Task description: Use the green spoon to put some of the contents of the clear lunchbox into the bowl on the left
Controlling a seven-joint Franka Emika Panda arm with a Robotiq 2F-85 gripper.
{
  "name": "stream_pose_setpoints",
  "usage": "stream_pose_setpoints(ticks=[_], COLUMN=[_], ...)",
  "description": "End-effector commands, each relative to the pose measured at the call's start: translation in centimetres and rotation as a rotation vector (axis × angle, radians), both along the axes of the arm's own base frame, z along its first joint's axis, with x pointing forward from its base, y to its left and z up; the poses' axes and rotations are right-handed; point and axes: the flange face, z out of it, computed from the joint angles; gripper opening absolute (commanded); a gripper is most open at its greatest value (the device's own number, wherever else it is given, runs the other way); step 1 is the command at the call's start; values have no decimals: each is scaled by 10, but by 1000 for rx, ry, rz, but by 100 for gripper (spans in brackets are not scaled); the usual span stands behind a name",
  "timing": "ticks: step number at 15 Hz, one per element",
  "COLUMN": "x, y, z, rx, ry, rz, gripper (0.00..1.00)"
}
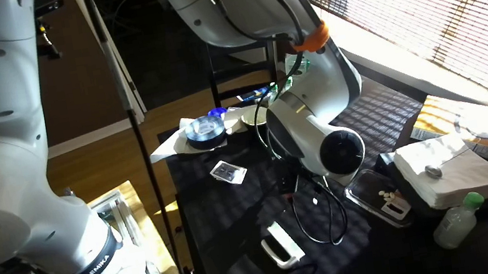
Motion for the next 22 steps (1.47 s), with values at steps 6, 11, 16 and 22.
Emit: stream_pose_setpoints(ticks=[6,11,16,22], x=[18,5,-2,6], y=[-35,-118,-135,-105], z=[-7,4,16,17], rx=[-32,-110,-66,25], ry=[11,4,-4,2], rz=[-75,-246,-278,-218], gripper=[3,3,3,3])
